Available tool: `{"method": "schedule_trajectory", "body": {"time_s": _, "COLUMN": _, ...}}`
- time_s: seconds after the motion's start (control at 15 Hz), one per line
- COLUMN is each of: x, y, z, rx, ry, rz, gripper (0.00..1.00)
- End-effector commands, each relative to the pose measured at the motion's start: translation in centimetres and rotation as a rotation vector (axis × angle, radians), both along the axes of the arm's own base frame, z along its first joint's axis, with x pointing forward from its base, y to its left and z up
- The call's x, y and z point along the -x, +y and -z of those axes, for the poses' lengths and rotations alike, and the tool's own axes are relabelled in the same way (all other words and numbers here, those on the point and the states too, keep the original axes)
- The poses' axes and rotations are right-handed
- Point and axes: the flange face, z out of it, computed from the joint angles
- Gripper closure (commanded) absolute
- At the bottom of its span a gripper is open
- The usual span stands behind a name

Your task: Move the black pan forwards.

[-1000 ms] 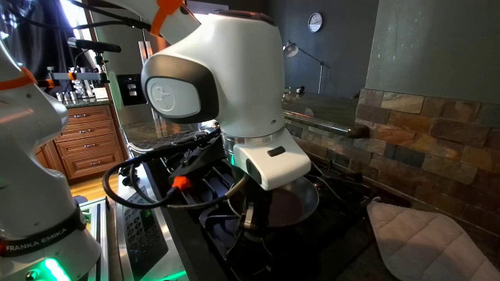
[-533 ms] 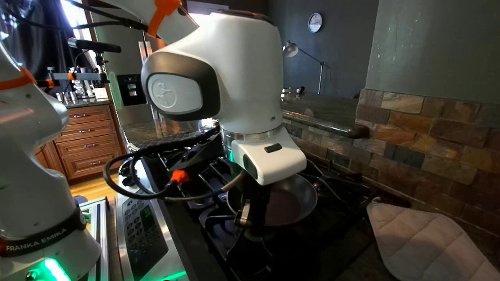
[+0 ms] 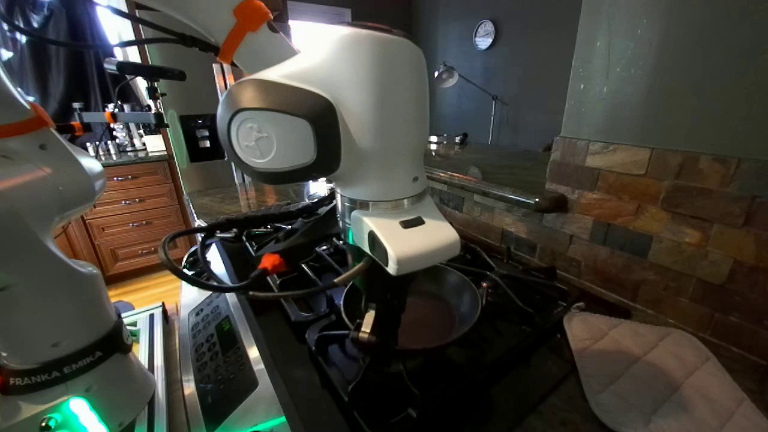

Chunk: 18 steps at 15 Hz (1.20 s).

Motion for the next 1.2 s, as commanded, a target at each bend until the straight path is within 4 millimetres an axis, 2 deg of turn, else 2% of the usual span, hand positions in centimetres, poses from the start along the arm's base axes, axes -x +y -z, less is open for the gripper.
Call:
{"method": "schedule_trajectory", "body": {"time_s": 0.0, "x": 1.4, "y": 0.9, "z": 2.1, "rx": -0.004, "ry": 0.082, "rz": 0.003, "gripper": 0.43}}
{"method": "schedule_trajectory", "body": {"time_s": 0.33, "x": 1.4, "y": 0.6, "z": 1.3, "rx": 0.008, "ry": 0.054, "rz": 0.030, "gripper": 0.05}}
{"method": "schedule_trajectory", "body": {"time_s": 0.4, "x": 1.4, "y": 0.7, "z": 1.1, "rx": 0.008, "ry": 0.048, "rz": 0.032, "gripper": 0.01}}
{"method": "schedule_trajectory", "body": {"time_s": 0.87, "x": 0.7, "y": 1.7, "z": -2.2, "rx": 0.014, "ry": -0.026, "rz": -0.004, "gripper": 0.00}}
{"method": "schedule_trajectory", "body": {"time_s": 1.13, "x": 0.3, "y": 2.3, "z": -4.5, "rx": 0.040, "ry": -0.069, "rz": -0.100, "gripper": 0.00}}
